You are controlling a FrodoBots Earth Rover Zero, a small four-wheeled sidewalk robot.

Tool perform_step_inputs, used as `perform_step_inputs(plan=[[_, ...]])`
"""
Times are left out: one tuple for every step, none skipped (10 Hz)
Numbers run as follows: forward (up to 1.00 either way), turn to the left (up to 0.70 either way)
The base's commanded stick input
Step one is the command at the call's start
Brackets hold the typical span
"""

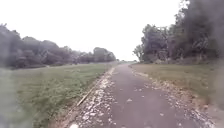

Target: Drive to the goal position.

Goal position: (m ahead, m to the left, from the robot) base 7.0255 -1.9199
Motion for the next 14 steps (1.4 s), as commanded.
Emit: perform_step_inputs(plan=[[0.7, -0.26], [0.7, -0.34], [0.7, -0.35], [0.7, -0.35], [0.7, -0.35], [0.7, -0.35], [0.7, 0.0], [0.7, 0.0], [0.7, 0.0], [0.7, 0.0], [0.7, 0.0], [0.7, 0.0], [0.7, 0.0], [0.7, 0.0]])
